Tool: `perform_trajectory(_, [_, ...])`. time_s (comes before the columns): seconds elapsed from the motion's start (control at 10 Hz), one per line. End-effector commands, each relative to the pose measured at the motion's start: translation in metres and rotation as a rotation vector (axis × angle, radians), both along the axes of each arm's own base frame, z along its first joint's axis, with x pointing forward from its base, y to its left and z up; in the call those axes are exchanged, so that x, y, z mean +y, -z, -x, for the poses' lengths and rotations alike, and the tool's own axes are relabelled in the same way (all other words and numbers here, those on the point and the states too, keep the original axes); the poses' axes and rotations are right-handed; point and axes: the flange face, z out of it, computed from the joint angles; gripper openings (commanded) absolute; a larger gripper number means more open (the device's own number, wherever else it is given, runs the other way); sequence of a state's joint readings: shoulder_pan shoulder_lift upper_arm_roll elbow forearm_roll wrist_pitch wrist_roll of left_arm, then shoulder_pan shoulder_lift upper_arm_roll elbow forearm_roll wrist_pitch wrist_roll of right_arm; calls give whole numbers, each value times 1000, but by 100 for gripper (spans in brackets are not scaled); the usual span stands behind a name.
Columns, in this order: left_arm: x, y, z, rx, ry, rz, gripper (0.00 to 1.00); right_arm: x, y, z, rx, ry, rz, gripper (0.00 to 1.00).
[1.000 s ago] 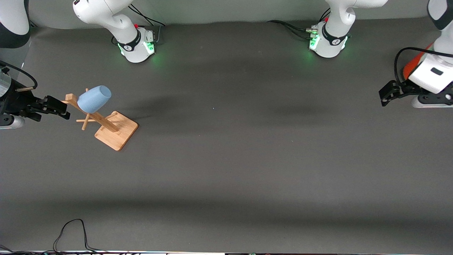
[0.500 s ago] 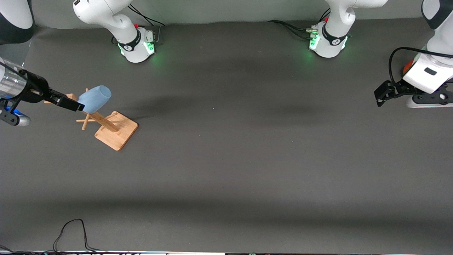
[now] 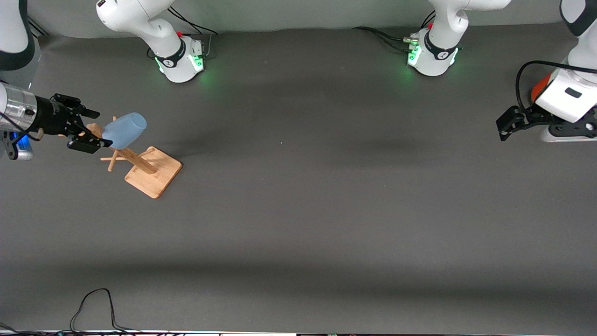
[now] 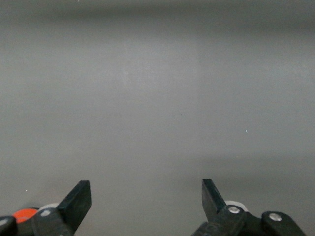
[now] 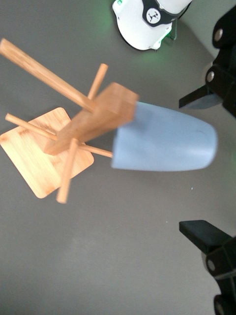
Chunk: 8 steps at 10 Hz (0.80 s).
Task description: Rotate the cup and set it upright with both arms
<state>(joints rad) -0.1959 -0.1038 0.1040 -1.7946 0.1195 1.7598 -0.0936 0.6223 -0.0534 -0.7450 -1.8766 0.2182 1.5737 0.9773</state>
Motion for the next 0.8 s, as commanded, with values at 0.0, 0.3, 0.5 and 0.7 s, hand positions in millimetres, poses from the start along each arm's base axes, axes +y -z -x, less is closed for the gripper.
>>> perform_trajectory(0.0, [-3,-9,-27,18,20,-14,100,-4,36,20,6,96,-77,100])
perform_trajectory(0.3, [-10,-9,-59,60,9,18,100,-1,50,26,59,147,-82,100])
perform_trajectory(0.5, [-13,-11,-69,66,26,16,100,-1,56,29,70,146,-83,100])
perform_trajectory(0.7, [-8,-12,-70,62,28,16,100,0,58,30,67,138,-87,91])
